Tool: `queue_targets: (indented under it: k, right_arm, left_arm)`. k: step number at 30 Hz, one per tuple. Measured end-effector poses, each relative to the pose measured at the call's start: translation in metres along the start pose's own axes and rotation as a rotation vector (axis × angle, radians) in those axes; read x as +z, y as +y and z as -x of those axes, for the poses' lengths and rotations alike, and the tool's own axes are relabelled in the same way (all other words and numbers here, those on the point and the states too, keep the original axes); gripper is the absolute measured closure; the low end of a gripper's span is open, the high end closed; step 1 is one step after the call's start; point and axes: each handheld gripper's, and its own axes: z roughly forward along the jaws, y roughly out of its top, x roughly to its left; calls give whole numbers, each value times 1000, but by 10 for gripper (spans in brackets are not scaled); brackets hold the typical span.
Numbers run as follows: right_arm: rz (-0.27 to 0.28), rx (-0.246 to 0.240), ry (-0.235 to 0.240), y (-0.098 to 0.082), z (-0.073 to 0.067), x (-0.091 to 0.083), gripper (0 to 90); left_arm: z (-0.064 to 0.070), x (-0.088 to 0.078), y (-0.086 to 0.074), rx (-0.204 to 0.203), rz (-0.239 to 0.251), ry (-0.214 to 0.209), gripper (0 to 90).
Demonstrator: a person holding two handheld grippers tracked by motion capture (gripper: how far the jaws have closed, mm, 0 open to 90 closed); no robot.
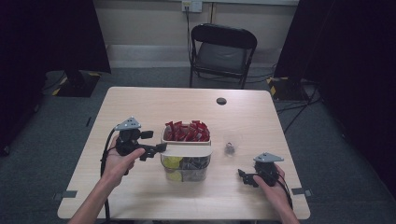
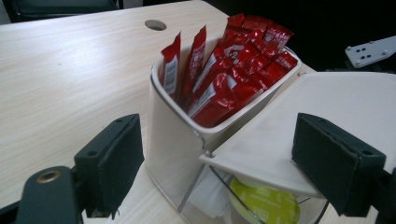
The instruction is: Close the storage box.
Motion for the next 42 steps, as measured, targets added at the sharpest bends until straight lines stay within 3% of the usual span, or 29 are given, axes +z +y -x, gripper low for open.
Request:
queue_targets:
  k: [8,23,30,35,42]
  right_arm:
    - [0,0,0,0,0,0,128]
    - [0,0,2,0,0,0,128]
    - [0,0,2,0,0,0,128]
    - [0,0,2,0,0,0,128]
    - [1,-3,1,0,1,1,127]
  left_arm:
    - [-1,5,-5,-16,-23,-18,161]
    - [-1,20,-16,17,-93,0,162]
    - [-2,21,-17,9,-88,-4,153]
    - [-1,18,-17,27,-76,-7,157]
    - [-7,3,-18,16,-43,6,157]
